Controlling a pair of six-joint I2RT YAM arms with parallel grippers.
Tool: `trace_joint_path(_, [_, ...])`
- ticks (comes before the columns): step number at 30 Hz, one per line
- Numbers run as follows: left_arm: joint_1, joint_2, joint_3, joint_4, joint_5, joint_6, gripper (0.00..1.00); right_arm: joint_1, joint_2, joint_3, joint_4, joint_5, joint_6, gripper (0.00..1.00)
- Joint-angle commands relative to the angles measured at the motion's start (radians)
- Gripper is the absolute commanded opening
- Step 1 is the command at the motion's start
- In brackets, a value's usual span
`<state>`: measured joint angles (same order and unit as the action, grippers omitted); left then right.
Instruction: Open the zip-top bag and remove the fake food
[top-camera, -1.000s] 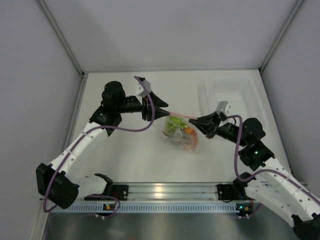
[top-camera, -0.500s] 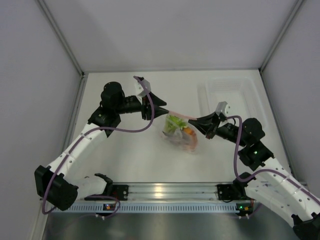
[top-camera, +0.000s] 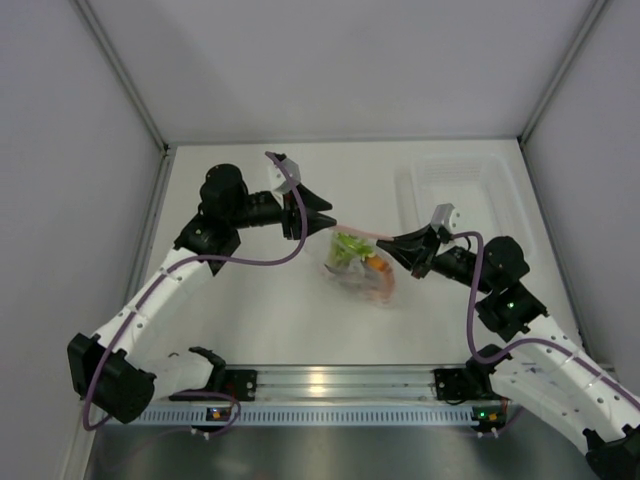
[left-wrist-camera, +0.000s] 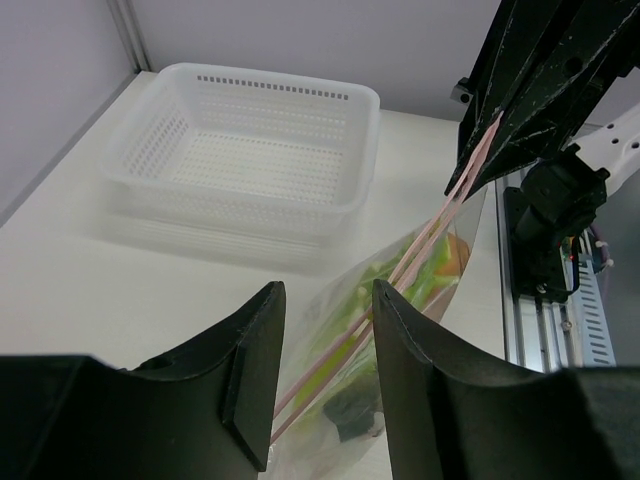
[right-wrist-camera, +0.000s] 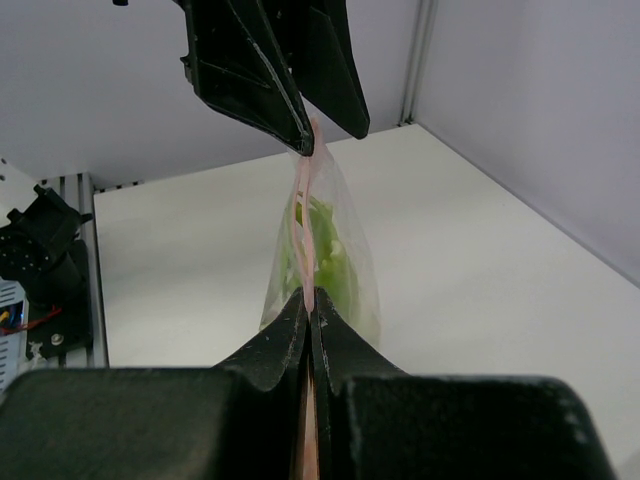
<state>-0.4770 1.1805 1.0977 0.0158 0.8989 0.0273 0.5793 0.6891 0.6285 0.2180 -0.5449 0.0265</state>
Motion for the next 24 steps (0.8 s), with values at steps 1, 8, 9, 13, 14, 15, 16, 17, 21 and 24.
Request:
trace_joint_path(1, [-0.003, 0.007, 0.041, 0.009, 0.008, 0.005, 0.46, -0.01, -0.007, 0.005, 0.063, -0.021, -0.014, 0.0])
trace_joint_path(8, [-0.003, 0.014, 0.039, 0.0, 0.069, 0.008, 0.46, -0.01, -0.002, 0.01, 0.06, 0.011, -0.014, 0.0])
trace_joint_path(9, [-0.003, 0.013, 0.039, 0.001, 0.077, 0.006, 0.46, -0.01, -0.002, 0.011, 0.06, 0.013, -0.011, 0.0])
trace_joint_path(13, [-0.003, 0.016, 0.039, 0.001, 0.112, 0.006, 0.46, -0.01, 0.004, 0.017, 0.067, 0.008, -0.01, 0.0])
trace_joint_path(14, [-0.003, 0.018, 0.037, 0.0, 0.117, 0.008, 0.46, -0.01, 0.007, 0.022, 0.07, 0.005, -0.01, 0.0])
trace_joint_path(15, [-0.003, 0.019, 0.037, -0.002, 0.117, 0.014, 0.46, -0.01, 0.004, 0.022, 0.072, 0.002, -0.008, 0.0])
trace_joint_path(16, [-0.003, 0.021, 0.037, -0.007, 0.117, 0.02, 0.45, -0.01, 0.006, 0.022, 0.08, 0.002, -0.005, 0.0])
trace_joint_path(17, [-0.003, 0.022, 0.036, -0.008, 0.11, 0.023, 0.45, -0.01, 0.009, 0.026, 0.08, 0.003, -0.004, 0.0])
trace_joint_path(21, [-0.005, 0.011, 0.031, -0.01, 0.031, 0.028, 0.46, -0.012, 0.042, 0.042, 0.069, -0.015, -0.005, 0.0])
trace_joint_path(24, [-0.008, -0.008, 0.027, -0.01, -0.047, 0.033, 0.45, -0.01, 0.038, 0.027, 0.09, -0.026, 0.003, 0.0])
